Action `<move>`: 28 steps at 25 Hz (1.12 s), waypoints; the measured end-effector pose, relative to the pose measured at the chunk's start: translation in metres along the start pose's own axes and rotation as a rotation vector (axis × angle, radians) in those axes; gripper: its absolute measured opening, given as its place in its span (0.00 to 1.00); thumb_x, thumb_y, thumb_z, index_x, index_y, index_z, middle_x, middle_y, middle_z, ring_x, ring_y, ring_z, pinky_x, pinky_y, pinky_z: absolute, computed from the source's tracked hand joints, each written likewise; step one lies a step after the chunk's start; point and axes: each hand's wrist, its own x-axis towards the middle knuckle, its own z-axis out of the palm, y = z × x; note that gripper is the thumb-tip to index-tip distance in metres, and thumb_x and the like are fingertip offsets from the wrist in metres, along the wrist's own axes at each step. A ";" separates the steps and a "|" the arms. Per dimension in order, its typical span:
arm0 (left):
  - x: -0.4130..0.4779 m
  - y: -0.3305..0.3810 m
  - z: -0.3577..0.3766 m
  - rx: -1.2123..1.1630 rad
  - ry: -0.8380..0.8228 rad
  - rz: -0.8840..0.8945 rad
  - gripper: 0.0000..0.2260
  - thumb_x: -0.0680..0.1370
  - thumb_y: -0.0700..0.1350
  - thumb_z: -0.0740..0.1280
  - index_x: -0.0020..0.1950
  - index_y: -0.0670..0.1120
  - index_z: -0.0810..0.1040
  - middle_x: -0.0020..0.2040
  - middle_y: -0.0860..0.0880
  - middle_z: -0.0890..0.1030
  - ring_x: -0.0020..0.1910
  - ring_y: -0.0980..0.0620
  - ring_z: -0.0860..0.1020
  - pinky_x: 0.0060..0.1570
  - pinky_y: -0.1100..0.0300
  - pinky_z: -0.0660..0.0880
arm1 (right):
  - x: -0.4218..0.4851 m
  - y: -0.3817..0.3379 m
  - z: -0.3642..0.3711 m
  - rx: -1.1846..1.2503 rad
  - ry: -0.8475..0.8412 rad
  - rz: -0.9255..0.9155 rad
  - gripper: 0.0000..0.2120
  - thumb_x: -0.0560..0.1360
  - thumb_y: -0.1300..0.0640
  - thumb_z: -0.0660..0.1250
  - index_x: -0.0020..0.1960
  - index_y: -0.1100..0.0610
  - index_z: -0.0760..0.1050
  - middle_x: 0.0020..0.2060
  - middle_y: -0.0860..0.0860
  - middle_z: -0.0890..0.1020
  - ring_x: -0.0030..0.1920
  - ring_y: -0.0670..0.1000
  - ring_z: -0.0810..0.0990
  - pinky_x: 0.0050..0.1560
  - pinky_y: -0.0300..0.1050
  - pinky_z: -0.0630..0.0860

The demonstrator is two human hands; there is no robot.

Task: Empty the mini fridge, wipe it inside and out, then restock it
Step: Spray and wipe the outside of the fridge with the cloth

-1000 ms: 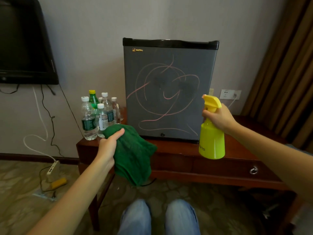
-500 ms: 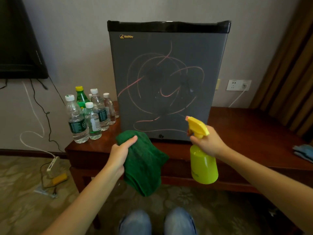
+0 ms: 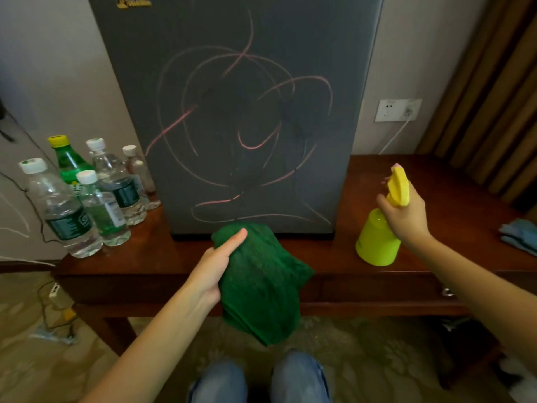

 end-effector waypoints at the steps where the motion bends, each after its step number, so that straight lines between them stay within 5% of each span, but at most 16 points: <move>1: 0.003 -0.002 0.005 0.024 -0.015 0.014 0.21 0.68 0.51 0.73 0.58 0.44 0.80 0.52 0.43 0.84 0.51 0.43 0.83 0.49 0.48 0.78 | 0.005 0.003 0.001 -0.008 0.025 0.007 0.20 0.74 0.62 0.68 0.65 0.59 0.70 0.53 0.55 0.79 0.52 0.51 0.75 0.51 0.41 0.65; 5: 0.008 -0.005 0.018 0.097 -0.071 0.057 0.22 0.63 0.47 0.74 0.57 0.44 0.80 0.52 0.44 0.84 0.51 0.44 0.82 0.51 0.48 0.78 | 0.021 0.017 0.007 -0.084 0.026 0.017 0.20 0.75 0.56 0.69 0.64 0.62 0.69 0.54 0.59 0.78 0.55 0.58 0.77 0.51 0.42 0.66; 8: 0.007 -0.002 0.021 0.114 -0.083 0.062 0.20 0.64 0.46 0.74 0.56 0.44 0.80 0.51 0.44 0.84 0.51 0.44 0.82 0.50 0.49 0.78 | 0.025 0.017 0.001 -0.142 -0.073 0.112 0.39 0.71 0.48 0.74 0.74 0.60 0.59 0.67 0.60 0.70 0.67 0.61 0.68 0.62 0.51 0.66; 10: 0.006 0.003 0.019 0.114 -0.110 0.071 0.20 0.65 0.46 0.73 0.56 0.44 0.80 0.51 0.44 0.84 0.50 0.44 0.83 0.50 0.49 0.78 | 0.005 0.009 -0.018 -0.248 -0.010 0.164 0.47 0.68 0.45 0.75 0.77 0.57 0.52 0.74 0.58 0.59 0.73 0.60 0.55 0.70 0.60 0.57; 12: 0.006 0.008 0.017 0.121 -0.167 0.082 0.18 0.66 0.47 0.72 0.54 0.45 0.81 0.50 0.45 0.84 0.49 0.46 0.83 0.49 0.50 0.78 | -0.033 -0.007 -0.033 -0.224 0.106 -0.076 0.41 0.69 0.43 0.72 0.74 0.57 0.59 0.72 0.56 0.61 0.72 0.54 0.57 0.71 0.59 0.58; 13: 0.005 0.010 0.019 0.127 -0.208 0.085 0.16 0.66 0.48 0.72 0.52 0.46 0.81 0.49 0.45 0.85 0.48 0.47 0.83 0.48 0.51 0.78 | -0.053 -0.020 -0.031 -0.160 0.041 -0.231 0.36 0.69 0.42 0.69 0.71 0.56 0.62 0.69 0.53 0.65 0.70 0.50 0.62 0.70 0.54 0.62; 15: 0.002 0.013 0.031 0.150 -0.293 0.088 0.16 0.64 0.52 0.72 0.49 0.48 0.83 0.48 0.46 0.85 0.47 0.49 0.84 0.46 0.53 0.80 | -0.077 -0.054 -0.015 0.092 -0.364 -0.314 0.34 0.71 0.38 0.66 0.71 0.53 0.64 0.66 0.45 0.70 0.67 0.44 0.69 0.67 0.43 0.67; 17: 0.001 0.015 0.047 0.165 -0.329 0.120 0.18 0.63 0.54 0.72 0.49 0.48 0.82 0.49 0.47 0.85 0.48 0.48 0.83 0.49 0.53 0.80 | -0.087 -0.089 0.011 0.513 -0.702 -0.087 0.39 0.66 0.34 0.71 0.71 0.51 0.67 0.67 0.45 0.72 0.67 0.43 0.72 0.64 0.37 0.70; 18: 0.000 0.018 0.053 0.184 -0.310 0.162 0.18 0.64 0.55 0.72 0.50 0.48 0.81 0.50 0.47 0.85 0.50 0.48 0.83 0.51 0.52 0.79 | -0.090 -0.102 0.022 0.784 -0.794 0.204 0.40 0.59 0.36 0.77 0.67 0.51 0.73 0.64 0.48 0.76 0.63 0.45 0.76 0.61 0.40 0.74; 20: 0.006 0.029 0.049 0.404 -0.156 0.405 0.20 0.66 0.59 0.73 0.53 0.50 0.79 0.50 0.50 0.84 0.51 0.50 0.82 0.51 0.55 0.78 | -0.092 -0.117 0.046 1.104 -0.914 0.745 0.37 0.49 0.46 0.84 0.56 0.56 0.82 0.55 0.55 0.83 0.53 0.53 0.83 0.49 0.47 0.81; 21: 0.010 0.036 0.040 0.605 -0.040 0.578 0.22 0.67 0.63 0.73 0.53 0.51 0.77 0.50 0.52 0.83 0.52 0.53 0.80 0.50 0.57 0.78 | -0.098 -0.124 0.053 1.139 -0.918 0.812 0.36 0.51 0.49 0.84 0.56 0.58 0.82 0.53 0.58 0.83 0.51 0.55 0.84 0.46 0.49 0.82; 23: 0.016 0.053 0.012 0.844 0.179 0.868 0.19 0.70 0.63 0.69 0.52 0.52 0.75 0.50 0.54 0.78 0.53 0.55 0.76 0.51 0.59 0.74 | -0.104 -0.140 0.060 1.084 -0.769 0.748 0.26 0.66 0.55 0.76 0.62 0.58 0.76 0.51 0.59 0.84 0.49 0.58 0.84 0.43 0.50 0.82; 25: 0.019 0.068 -0.018 0.760 0.293 0.949 0.12 0.75 0.56 0.67 0.53 0.51 0.75 0.51 0.52 0.76 0.54 0.53 0.74 0.52 0.59 0.73 | -0.090 -0.161 0.048 1.121 -0.487 0.603 0.17 0.73 0.59 0.67 0.62 0.57 0.75 0.48 0.56 0.85 0.46 0.56 0.85 0.38 0.47 0.82; 28: 0.035 0.084 -0.059 0.636 0.451 0.896 0.11 0.77 0.50 0.66 0.57 0.50 0.71 0.57 0.50 0.70 0.57 0.53 0.71 0.57 0.58 0.70 | -0.027 -0.205 0.014 0.807 0.112 -0.075 0.14 0.73 0.57 0.70 0.57 0.48 0.74 0.49 0.41 0.84 0.52 0.45 0.82 0.47 0.38 0.79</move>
